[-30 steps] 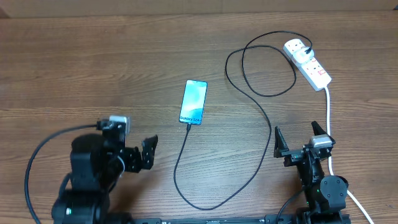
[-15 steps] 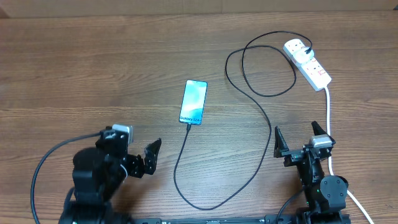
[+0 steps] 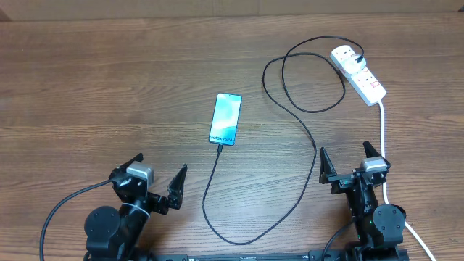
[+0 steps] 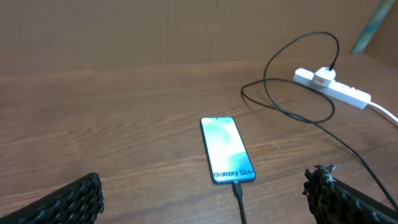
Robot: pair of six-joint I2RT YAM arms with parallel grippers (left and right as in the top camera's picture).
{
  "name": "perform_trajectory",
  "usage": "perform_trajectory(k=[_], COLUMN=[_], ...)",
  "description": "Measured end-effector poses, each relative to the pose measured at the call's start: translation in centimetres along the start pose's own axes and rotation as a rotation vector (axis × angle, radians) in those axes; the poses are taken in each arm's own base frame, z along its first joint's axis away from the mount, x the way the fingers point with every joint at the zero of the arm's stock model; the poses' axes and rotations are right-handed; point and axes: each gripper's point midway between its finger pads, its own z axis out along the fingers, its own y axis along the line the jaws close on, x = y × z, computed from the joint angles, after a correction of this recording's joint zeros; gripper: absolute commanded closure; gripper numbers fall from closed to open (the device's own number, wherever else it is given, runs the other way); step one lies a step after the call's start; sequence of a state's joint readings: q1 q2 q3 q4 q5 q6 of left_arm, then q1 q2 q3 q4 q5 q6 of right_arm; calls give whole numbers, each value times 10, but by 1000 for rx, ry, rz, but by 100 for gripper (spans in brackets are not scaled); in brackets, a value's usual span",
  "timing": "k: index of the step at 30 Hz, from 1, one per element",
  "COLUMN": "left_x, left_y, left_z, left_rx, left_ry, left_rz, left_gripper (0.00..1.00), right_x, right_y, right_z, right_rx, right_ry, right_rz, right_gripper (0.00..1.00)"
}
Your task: Plug charger to phone and switch on socket
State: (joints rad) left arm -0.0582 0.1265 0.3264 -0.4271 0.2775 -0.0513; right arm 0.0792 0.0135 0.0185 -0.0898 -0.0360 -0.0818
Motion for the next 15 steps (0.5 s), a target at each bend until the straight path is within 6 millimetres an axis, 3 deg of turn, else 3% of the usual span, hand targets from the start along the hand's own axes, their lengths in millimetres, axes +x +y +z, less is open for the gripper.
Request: perform_trajectory(k=[15], left_x=[6], left_y=[6], left_z=[12], left_rx=[-1], left_ry=[-154], left_rz=[-1], left_gripper=[0], right_x=[0], right_y=[0], right_z=[0], right_rx=[0], right_ry=[0], right_rz=[0], right_gripper=[0])
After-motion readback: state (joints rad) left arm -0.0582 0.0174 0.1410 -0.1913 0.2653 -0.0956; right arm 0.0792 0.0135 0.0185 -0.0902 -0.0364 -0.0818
